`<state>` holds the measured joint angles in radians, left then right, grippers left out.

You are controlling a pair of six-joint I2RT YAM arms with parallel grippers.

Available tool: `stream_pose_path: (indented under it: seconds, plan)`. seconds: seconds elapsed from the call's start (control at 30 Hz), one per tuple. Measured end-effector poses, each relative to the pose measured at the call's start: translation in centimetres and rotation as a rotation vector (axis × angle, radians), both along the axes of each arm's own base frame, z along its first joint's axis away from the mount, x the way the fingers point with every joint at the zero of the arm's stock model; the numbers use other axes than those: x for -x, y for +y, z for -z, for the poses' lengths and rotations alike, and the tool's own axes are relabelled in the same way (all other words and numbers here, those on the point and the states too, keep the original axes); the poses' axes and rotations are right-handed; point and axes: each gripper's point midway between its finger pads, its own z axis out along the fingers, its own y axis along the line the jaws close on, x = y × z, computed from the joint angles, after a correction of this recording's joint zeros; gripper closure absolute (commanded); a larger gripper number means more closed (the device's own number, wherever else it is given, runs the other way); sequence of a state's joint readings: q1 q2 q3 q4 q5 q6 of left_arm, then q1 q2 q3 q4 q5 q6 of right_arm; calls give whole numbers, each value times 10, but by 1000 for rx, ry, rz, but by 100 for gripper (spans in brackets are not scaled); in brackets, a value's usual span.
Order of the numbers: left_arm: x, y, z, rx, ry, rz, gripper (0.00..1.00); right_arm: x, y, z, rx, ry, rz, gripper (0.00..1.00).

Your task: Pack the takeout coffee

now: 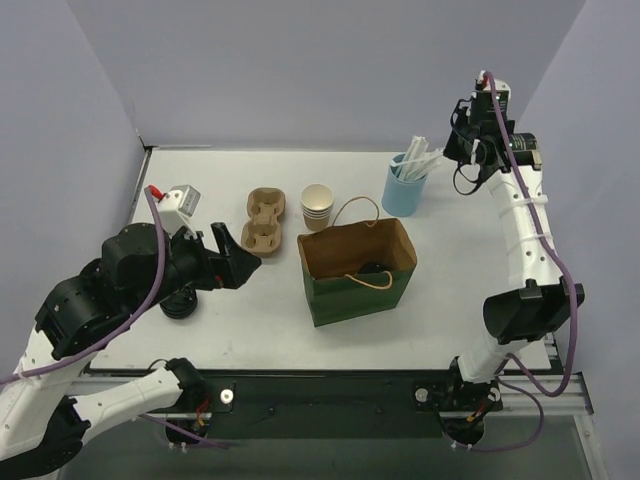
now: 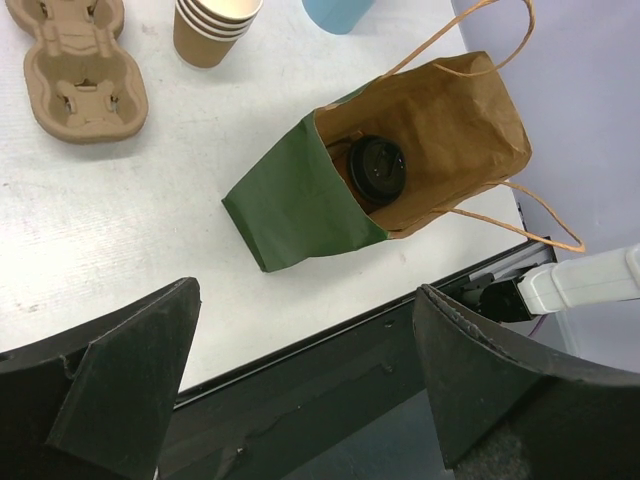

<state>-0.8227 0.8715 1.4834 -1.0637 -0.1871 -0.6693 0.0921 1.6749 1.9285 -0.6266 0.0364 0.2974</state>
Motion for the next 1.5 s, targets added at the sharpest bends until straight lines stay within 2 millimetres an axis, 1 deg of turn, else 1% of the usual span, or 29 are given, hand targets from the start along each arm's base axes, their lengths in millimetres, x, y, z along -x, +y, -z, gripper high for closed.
stream_pose_path:
  seconds: [0.1, 0.2, 0.3, 0.4, 0.5, 0.63, 0.7, 0.8, 0.83, 0.93, 0.97, 1.13, 1.17, 1.2, 1.27, 1.33, 1.43, 1.5]
  plan:
    - [-1, -2, 1, 10, -10, 3, 3, 3, 0, -11, 7, -26, -11, 100]
    - [-2, -4, 4, 9, -5, 8, 3, 2, 3, -12, 6, -29, -19, 100]
    - [-2, -4, 4, 8, -4, 7, 3, -2, 4, -4, 8, -10, -21, 100]
    - [-2, -4, 4, 9, -3, 6, 3, -7, 6, 9, 16, 18, -19, 100]
    - [-2, -4, 4, 12, -1, 4, 3, -12, 5, 20, 26, 44, -15, 94]
    - [-4, -6, 5, 6, 8, 4, 3, -21, 5, 40, 35, 88, -21, 86]
    - [-7, -10, 5, -4, 17, 4, 3, -25, 5, 50, 38, 110, -21, 85]
    - [-12, -16, 1, -11, 24, 4, 3, -29, 5, 62, 42, 133, -22, 89]
    - [-14, -18, 0, -13, 25, 3, 3, -30, 5, 64, 42, 136, -22, 93]
    - [-17, -21, 1, -20, 32, 3, 3, -30, 5, 67, 43, 140, -22, 100]
    - [-17, -21, 2, -22, 34, 3, 3, -31, 5, 67, 42, 136, -22, 100]
    - [-16, -20, 3, -28, 40, 3, 3, -34, 3, 68, 40, 126, -18, 100]
    - [-16, -20, 2, -28, 40, 3, 3, -34, 3, 68, 40, 127, -18, 97]
    - [-16, -20, 1, -27, 39, 3, 3, -34, 4, 70, 39, 129, -19, 89]
    - [-16, -19, -1, -27, 38, 3, 3, -32, 5, 79, 34, 142, -25, 86]
    - [-16, -20, -2, -27, 37, 3, 3, -26, 7, 95, 27, 178, -39, 85]
    - [-16, -19, 0, -37, 42, 5, 3, -4, 6, 127, 17, 260, -25, 82]
    - [-17, -20, 3, -48, 52, 5, 3, 11, 4, 144, 1, 299, 9, 82]
